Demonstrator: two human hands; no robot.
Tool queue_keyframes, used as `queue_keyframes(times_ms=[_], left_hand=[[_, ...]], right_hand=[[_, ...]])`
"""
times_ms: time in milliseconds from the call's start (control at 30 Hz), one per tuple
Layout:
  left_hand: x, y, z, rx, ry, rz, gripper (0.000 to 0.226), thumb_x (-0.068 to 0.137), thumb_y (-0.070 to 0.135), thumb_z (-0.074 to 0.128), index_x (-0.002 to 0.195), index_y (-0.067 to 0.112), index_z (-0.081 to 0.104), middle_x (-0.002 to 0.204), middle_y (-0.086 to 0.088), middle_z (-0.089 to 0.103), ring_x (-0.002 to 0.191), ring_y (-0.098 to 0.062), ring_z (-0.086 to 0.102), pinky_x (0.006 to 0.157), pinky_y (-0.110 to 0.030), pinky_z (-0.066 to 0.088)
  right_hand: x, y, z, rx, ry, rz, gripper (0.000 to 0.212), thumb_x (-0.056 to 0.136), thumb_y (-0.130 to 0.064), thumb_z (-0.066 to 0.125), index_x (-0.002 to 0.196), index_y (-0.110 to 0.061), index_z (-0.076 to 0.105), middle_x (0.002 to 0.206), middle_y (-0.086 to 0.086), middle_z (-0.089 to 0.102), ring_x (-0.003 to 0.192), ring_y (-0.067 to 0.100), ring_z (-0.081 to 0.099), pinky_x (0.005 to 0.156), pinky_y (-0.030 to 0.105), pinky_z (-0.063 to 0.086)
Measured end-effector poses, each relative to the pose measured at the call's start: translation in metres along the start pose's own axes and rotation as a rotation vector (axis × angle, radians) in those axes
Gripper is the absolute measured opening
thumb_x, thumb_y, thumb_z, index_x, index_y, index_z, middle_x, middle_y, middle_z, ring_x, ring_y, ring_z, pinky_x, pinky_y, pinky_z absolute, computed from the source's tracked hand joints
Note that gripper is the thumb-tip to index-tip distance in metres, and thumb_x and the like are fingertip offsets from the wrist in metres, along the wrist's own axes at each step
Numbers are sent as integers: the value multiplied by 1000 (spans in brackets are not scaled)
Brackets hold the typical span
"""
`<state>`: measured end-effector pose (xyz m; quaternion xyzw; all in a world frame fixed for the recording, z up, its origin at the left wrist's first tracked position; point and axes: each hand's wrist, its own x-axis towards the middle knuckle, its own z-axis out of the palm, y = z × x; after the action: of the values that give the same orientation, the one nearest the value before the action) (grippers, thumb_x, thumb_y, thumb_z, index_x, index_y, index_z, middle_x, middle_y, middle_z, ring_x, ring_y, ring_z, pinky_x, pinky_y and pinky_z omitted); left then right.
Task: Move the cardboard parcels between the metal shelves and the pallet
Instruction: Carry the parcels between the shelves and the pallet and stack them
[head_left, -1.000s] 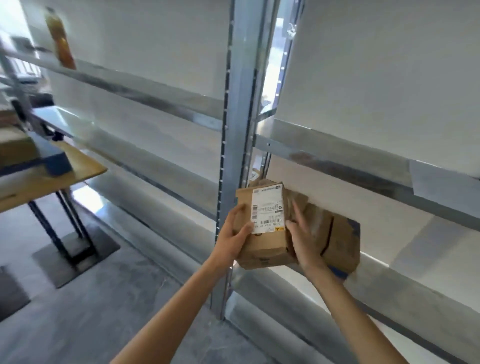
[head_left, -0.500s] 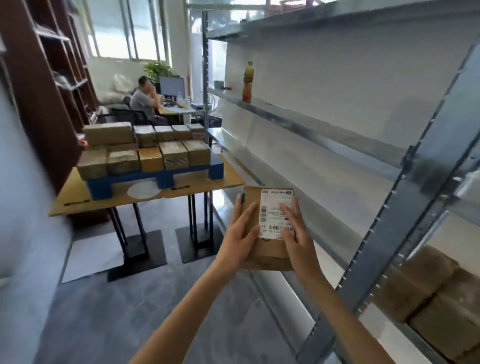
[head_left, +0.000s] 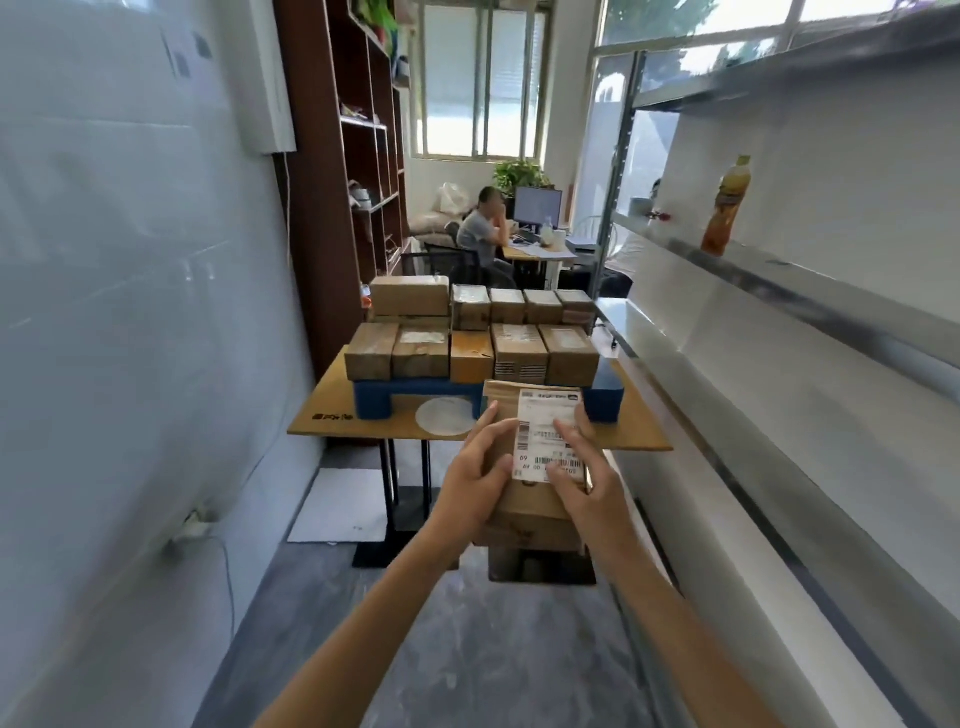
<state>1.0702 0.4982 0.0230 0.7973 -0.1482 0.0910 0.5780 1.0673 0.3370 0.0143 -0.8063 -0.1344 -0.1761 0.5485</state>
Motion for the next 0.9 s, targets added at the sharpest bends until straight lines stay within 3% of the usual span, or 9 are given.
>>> queue_keyframes(times_ms=[133, 233, 300, 467, 633, 733, 800, 867, 900], left_hand=[[51, -19, -20, 27, 91, -10, 45, 99, 11, 48, 139, 31, 41, 155, 20, 18, 141, -8, 23, 110, -28, 37], [82, -41, -40, 34, 179, -36, 45, 99, 15, 49, 139, 34, 40, 154, 22, 19, 140, -10, 28, 108, -36, 43], [97, -56, -56, 29, 224, -56, 46, 98, 13, 51, 139, 33, 40, 155, 20, 20, 139, -10, 30, 106, -35, 45], [139, -94, -90, 31, 302, -62, 46, 96, 9, 54, 134, 33, 43, 153, 17, 25, 136, -7, 32, 95, -10, 44], [192, -143, -130, 26, 306, -111, 44, 96, 11, 54, 132, 34, 43, 153, 16, 26, 136, -8, 32, 91, -5, 43], [229, -175, -160, 16, 272, -134, 42, 96, 11, 55, 130, 34, 46, 152, 18, 28, 138, -7, 30, 102, -16, 42], [254, -197, -184, 25, 263, -142, 42, 95, 10, 56, 126, 36, 48, 152, 17, 29, 139, -8, 30, 112, -33, 37], [281, -214, -212, 22, 256, -166, 41, 95, 11, 57, 124, 39, 49, 153, 15, 29, 139, -9, 30, 113, -41, 36], [295, -222, -225, 18, 250, -168, 40, 95, 11, 57, 124, 38, 50, 153, 14, 30, 139, -10, 30, 112, -42, 37]], right_hand=[[66, 13, 27, 45, -65, -60, 51, 90, -11, 60, 135, -28, 41, 154, -16, 16, 140, 6, 24, 98, 9, 40], [111, 22, 54, 83, -127, -46, 53, 90, -8, 60, 138, -19, 42, 154, -15, 16, 138, 3, 23, 90, 3, 40], [131, 31, 75, 116, -167, -44, 53, 90, -8, 60, 139, -17, 41, 155, -13, 16, 139, 3, 22, 93, 6, 41], [182, 52, 123, 158, -226, -30, 55, 90, -12, 61, 141, -19, 41, 155, -16, 16, 141, 4, 22, 103, 24, 44], [242, 80, 180, 163, -262, 5, 56, 89, -14, 62, 141, -21, 41, 153, -20, 18, 139, 5, 24, 106, 34, 43], [279, 96, 218, 170, -264, 48, 56, 89, -15, 63, 141, -21, 42, 154, -19, 18, 141, 5, 22, 108, 37, 40], [307, 99, 245, 156, -269, 48, 55, 90, -14, 62, 141, -19, 42, 154, -16, 17, 141, 4, 20, 109, 29, 38], [336, 98, 272, 137, -272, 66, 55, 90, -14, 62, 141, -17, 42, 156, -13, 16, 140, 3, 17, 105, 17, 35], [351, 97, 285, 139, -271, 78, 55, 90, -15, 62, 141, -17, 42, 157, -11, 15, 141, 4, 16, 106, 18, 35]])
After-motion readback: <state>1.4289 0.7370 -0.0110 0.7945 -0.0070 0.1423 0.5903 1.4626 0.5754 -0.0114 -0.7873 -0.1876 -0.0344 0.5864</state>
